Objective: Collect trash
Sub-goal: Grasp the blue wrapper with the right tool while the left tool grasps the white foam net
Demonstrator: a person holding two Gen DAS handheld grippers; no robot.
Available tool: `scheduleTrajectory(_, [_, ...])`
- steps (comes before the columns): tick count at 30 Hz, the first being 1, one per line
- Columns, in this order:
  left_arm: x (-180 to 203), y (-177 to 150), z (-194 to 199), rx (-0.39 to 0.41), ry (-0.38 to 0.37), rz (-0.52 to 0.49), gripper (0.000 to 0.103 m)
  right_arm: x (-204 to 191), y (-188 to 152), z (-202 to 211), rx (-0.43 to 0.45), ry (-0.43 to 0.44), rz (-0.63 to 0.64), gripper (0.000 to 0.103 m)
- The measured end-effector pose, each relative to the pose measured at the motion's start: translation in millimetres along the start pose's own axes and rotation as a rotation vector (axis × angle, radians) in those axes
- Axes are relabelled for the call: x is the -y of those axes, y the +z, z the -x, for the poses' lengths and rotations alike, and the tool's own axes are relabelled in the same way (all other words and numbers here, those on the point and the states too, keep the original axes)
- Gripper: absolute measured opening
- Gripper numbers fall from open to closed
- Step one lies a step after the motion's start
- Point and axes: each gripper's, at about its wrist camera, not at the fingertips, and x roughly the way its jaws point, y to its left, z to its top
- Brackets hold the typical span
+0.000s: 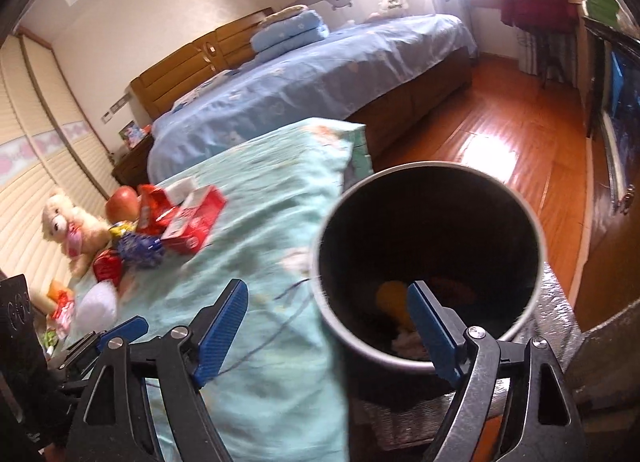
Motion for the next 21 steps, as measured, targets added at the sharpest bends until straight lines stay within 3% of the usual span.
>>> scheduleTrajectory(21, [-118,-41,58,0.055,0.177,0.2,0.068,-109,-26,-40,-0.075,0.12,0.135,0.084])
